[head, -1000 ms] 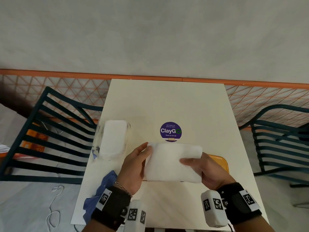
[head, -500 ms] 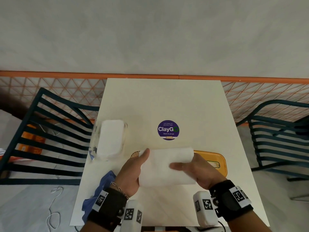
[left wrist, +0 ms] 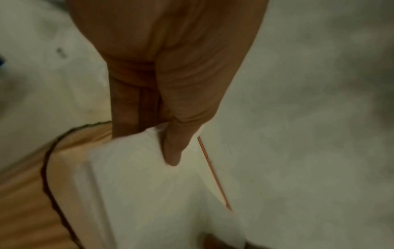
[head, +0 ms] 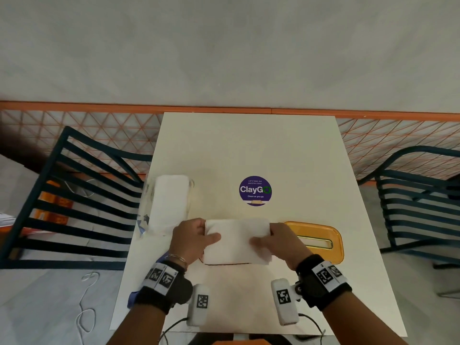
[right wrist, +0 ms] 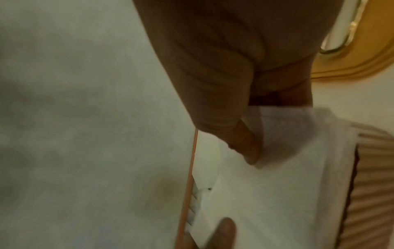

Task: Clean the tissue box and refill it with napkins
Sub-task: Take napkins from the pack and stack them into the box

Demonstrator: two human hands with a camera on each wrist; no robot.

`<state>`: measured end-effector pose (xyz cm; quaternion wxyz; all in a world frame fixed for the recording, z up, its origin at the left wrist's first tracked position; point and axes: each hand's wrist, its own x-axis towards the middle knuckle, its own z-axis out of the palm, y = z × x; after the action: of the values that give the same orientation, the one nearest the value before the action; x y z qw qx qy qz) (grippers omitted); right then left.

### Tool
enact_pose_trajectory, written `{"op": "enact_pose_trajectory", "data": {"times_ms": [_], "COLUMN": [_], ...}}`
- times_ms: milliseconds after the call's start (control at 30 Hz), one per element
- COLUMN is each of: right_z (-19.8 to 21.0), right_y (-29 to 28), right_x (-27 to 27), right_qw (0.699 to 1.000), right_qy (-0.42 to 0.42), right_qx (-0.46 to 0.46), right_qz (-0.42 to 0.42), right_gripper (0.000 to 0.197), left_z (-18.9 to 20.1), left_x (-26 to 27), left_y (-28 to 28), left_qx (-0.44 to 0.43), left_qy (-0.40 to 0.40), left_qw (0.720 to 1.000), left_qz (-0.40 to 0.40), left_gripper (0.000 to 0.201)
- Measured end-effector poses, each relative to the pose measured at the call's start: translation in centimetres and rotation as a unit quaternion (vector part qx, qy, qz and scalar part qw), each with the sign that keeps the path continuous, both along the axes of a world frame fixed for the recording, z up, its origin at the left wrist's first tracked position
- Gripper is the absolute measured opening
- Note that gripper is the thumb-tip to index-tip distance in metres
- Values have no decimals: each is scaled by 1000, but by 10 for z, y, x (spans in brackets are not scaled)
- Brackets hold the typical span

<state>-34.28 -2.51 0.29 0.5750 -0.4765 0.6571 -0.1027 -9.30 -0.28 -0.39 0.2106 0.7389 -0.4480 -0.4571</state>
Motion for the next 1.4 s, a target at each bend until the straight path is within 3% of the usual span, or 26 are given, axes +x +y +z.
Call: {"op": "enact_pose_trajectory", "data": {"times_ms": [100, 233, 333, 600, 700, 767, 867, 933, 1000, 1067, 1167, 1400], "right_z": [-8, -13, -17, -22, -15, -9, -5, -10, -18, -24, -30, -33], "right_y": [-1, -3, -3, -5, -8, -8, -2, 0, 0, -3, -8, -11], "right_x": [12, 30, 40, 54, 54, 51, 43, 41, 42, 44, 46, 50], "right_qw": [985, 946, 925, 895, 886, 877, 869, 864, 866, 873, 883, 872], "right_qy": [147, 270, 311, 330, 344, 359, 360, 351, 335, 320, 308, 329], "right_qx": [-51, -81, -90, -97, -114, -149, -209, -216, -187, -153, -124, -137], "right_qz": [70, 157, 201, 284, 288, 282, 268, 288, 321, 335, 331, 334], "right_gripper": [27, 32, 25, 30, 26, 24, 34, 36, 36, 40, 44, 30], "left_z": [-4, -15, -24, -21, -13, -8, -8, -15, -21, -24, -27, -33], "left_x": [-7, -21, -27, -37, -39, -38, -38, -39, -40, -42, -46, -47], "left_y": [-9, -14, -17, -23, -22, -15, -10, -12, -17, -23, -28, -31], "left_qx": [10, 56, 87, 80, 53, -16, -79, -46, 5, 38, 57, 55], "left_qy": [-121, -242, -283, -363, -375, -381, -328, -274, -252, -278, -326, -321], "left_qw": [990, 957, 938, 891, 887, 891, 907, 910, 893, 865, 836, 843], "left_qz": [-65, -148, -179, -261, -264, -244, -253, -307, -374, -415, -438, -427], "left_gripper": [32, 36, 53, 31, 31, 35, 28, 31, 48, 58, 52, 58]}}
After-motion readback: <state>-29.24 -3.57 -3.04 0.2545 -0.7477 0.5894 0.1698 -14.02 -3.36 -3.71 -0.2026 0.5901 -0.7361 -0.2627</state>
